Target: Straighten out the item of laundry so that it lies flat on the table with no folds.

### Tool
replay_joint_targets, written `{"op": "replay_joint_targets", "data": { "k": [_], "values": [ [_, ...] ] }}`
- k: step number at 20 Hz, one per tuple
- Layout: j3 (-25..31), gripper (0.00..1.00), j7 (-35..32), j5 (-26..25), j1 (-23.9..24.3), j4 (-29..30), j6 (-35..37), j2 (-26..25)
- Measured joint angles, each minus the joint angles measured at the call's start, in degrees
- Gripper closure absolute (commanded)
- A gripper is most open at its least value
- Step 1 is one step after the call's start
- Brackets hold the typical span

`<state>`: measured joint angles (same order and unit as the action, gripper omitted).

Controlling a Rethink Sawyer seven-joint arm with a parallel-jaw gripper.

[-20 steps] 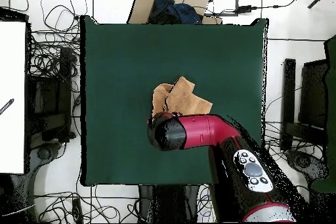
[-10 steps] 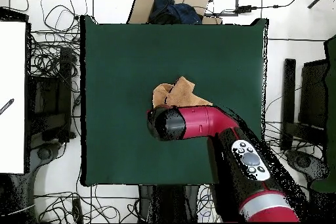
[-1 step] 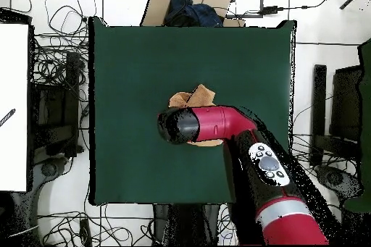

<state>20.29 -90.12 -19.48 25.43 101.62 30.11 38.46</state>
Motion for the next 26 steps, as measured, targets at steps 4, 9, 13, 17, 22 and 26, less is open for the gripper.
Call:
{"op": "replay_joint_targets", "data": {
  "k": [4,9,13,17,22,26],
  "values": [
    [0.0,0.00,0.0,0.3,-0.6,-1.2,0.1,-0.6],
    [0.0,0.00,0.0,0.5,-1.0,-2.5,1.6,-0.9],
    [0.0,0.00,0.0,0.5,-1.0,-3.5,2.6,-1.4],
    [0.0,0.00,0.0,0.5,-1.1,-4.5,2.7,-2.4],
    [0.0,0.00,0.0,0.4,-1.3,-6.4,2.7,-4.8],
    [0.0,0.00,0.0,0.4,-1.4,-7.5,2.7,-6.9]
  ]
}}
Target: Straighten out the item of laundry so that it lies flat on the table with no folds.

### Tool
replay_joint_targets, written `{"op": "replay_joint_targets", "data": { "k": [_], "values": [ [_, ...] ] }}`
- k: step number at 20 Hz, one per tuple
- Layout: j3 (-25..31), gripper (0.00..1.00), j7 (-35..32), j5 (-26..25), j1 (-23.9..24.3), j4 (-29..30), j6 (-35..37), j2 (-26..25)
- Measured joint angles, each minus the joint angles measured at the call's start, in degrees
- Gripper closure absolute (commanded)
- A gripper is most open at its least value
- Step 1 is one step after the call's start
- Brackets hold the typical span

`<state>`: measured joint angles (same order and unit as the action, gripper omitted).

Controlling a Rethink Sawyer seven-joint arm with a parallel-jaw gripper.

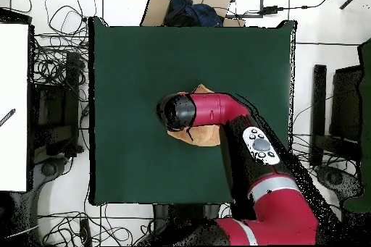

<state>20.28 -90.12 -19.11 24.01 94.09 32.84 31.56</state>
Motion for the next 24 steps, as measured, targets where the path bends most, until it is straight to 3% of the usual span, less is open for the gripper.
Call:
{"op": "replay_joint_targets", "data": {
  "k": [24],
  "values": [
    [-3.6,0.00,0.0,0.0,-3.6,-1.0,0.0,-4.8]
  ]
}}
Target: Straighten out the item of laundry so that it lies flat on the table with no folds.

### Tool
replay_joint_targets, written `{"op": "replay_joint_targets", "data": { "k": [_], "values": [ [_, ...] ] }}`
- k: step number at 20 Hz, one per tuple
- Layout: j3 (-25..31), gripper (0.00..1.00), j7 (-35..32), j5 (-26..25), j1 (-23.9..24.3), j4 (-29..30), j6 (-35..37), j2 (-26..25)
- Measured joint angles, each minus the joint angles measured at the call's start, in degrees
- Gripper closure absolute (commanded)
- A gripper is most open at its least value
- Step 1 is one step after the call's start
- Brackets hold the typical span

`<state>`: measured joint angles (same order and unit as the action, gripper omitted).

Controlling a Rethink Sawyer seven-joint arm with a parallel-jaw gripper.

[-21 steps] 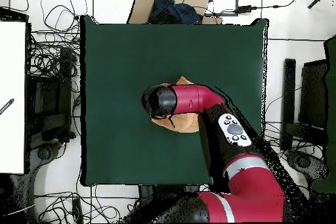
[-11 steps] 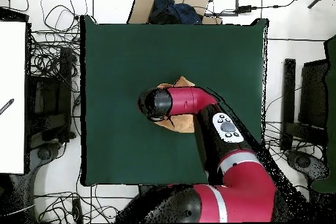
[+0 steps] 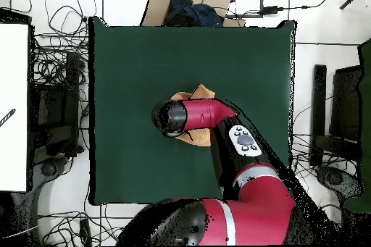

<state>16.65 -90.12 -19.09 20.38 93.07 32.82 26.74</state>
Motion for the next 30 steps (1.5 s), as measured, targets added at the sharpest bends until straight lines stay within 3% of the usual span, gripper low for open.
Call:
{"op": "replay_joint_targets", "data": {
  "k": [30],
  "values": [
    [-1.7,0.00,0.0,0.0,0.4,-0.6,0.0,-0.5]
  ]
}}
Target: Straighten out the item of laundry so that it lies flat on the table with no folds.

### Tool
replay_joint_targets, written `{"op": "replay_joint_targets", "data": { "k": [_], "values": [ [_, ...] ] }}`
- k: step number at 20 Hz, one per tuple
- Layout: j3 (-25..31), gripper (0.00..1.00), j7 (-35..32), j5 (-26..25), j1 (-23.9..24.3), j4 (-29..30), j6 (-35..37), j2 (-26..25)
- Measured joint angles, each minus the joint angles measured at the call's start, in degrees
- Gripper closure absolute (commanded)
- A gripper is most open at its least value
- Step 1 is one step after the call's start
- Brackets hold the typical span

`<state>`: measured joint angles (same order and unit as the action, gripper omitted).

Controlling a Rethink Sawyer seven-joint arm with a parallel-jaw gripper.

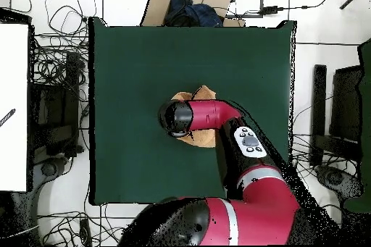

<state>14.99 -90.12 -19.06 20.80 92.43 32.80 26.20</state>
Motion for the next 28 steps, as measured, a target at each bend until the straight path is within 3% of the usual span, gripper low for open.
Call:
{"op": "replay_joint_targets", "data": {
  "k": [28],
  "values": [
    [-0.1,0.00,0.0,0.0,0.5,0.2,-0.7,-0.7]
  ]
}}
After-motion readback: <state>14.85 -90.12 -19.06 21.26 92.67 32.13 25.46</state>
